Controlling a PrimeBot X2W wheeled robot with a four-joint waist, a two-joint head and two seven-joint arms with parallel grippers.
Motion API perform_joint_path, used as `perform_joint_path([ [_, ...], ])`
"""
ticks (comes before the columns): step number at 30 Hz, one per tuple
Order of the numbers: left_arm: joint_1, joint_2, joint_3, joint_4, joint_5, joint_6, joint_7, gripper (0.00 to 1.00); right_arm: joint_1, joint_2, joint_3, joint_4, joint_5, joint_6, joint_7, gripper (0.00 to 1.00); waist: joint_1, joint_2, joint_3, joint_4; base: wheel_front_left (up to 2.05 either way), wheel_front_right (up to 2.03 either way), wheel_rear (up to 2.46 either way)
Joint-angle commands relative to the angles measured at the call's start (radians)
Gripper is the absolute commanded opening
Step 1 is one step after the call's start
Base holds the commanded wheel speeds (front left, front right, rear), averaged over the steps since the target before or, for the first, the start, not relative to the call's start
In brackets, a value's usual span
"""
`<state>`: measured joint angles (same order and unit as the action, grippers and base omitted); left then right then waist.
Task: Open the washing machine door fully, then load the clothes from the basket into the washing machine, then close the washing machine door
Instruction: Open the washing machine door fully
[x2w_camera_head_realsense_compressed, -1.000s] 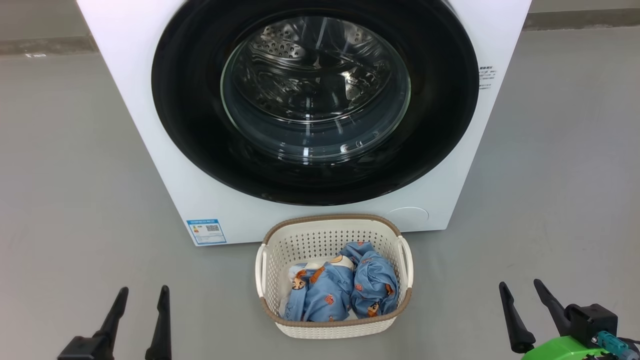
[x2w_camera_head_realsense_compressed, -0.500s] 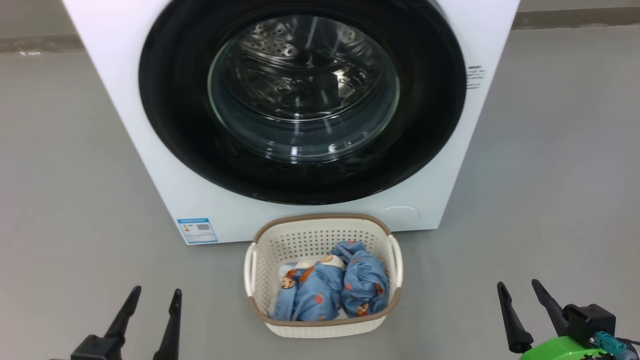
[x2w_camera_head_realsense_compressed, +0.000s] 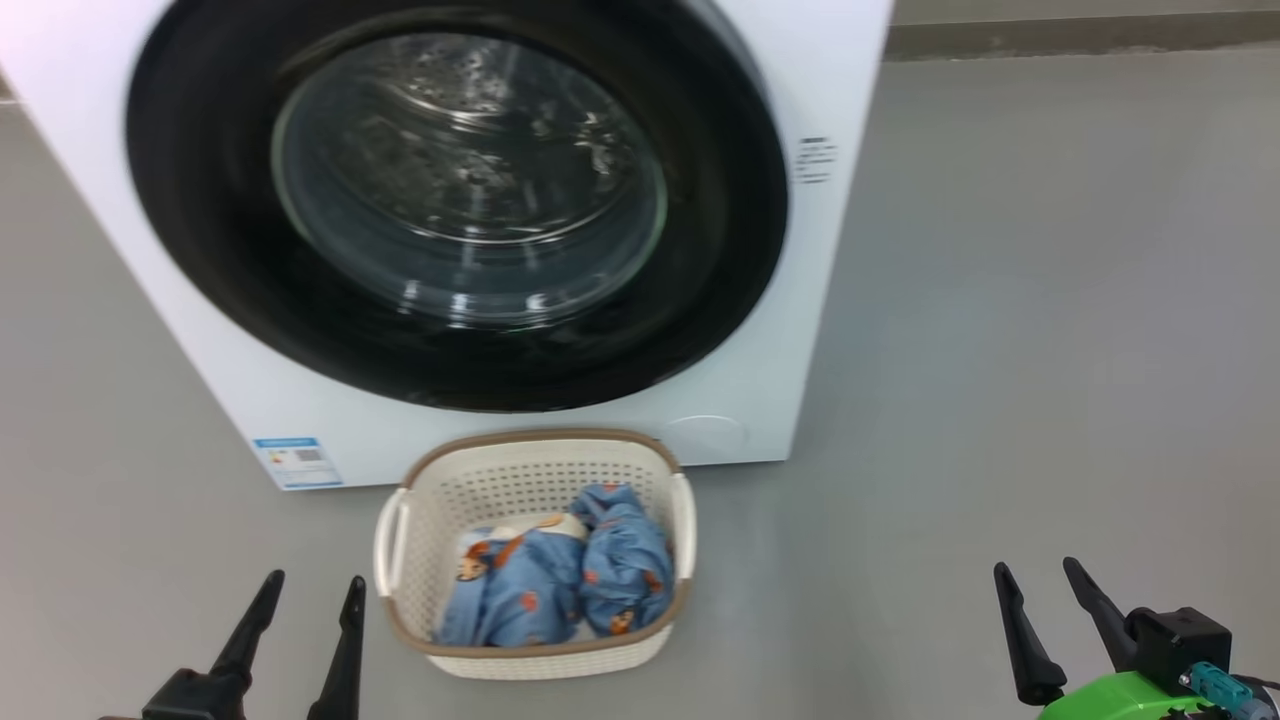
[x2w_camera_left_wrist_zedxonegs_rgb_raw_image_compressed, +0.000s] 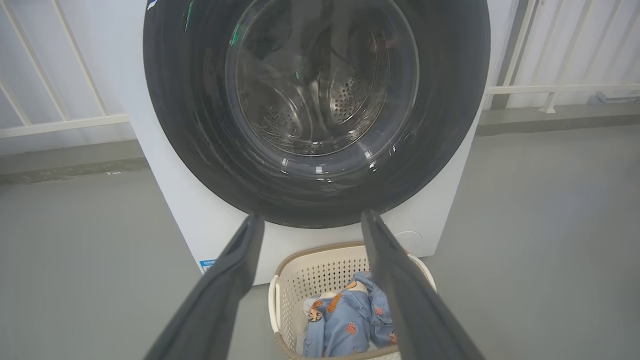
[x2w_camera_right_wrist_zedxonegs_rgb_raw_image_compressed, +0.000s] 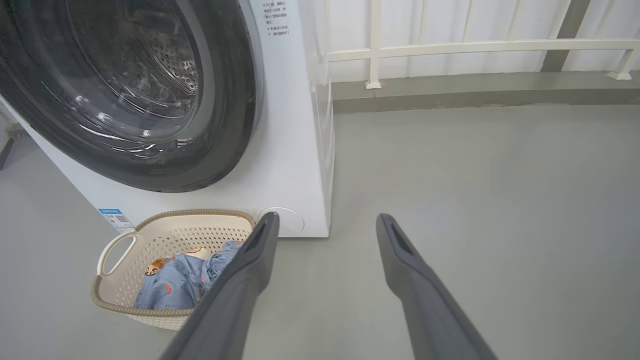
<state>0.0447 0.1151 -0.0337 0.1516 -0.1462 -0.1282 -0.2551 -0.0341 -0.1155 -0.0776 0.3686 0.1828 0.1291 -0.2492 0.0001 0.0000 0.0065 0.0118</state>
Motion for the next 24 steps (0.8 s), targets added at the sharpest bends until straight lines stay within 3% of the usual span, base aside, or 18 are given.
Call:
perform_joint_path([
  [1,-0.023,0.015,0.035,-0.029,-0.002,-0.003,-0.007,1.00,-0.011,-0.010,0.024,-0.025,-0.008,0.002,-0.013,1.00,0.0000,0.0000,0.000,-0.001,1.23,1.23,-2.46],
  [13,-0.020,0.013,0.027,-0.049,-0.056,-0.003,-0.007,1.00,-0.012,-0.013,0.024,-0.017,-0.007,0.002,-0.013,1.00,0.0000,0.0000,-0.001,-0.003,1.04,1.04,-2.08],
  [24,-0.016,0.007,0.021,-0.048,-0.065,-0.003,-0.007,1.00,-0.030,-0.006,0.039,-0.014,0.045,0.002,-0.013,1.00,0.0000,0.0000,-0.010,0.004,0.22,0.22,-0.45],
])
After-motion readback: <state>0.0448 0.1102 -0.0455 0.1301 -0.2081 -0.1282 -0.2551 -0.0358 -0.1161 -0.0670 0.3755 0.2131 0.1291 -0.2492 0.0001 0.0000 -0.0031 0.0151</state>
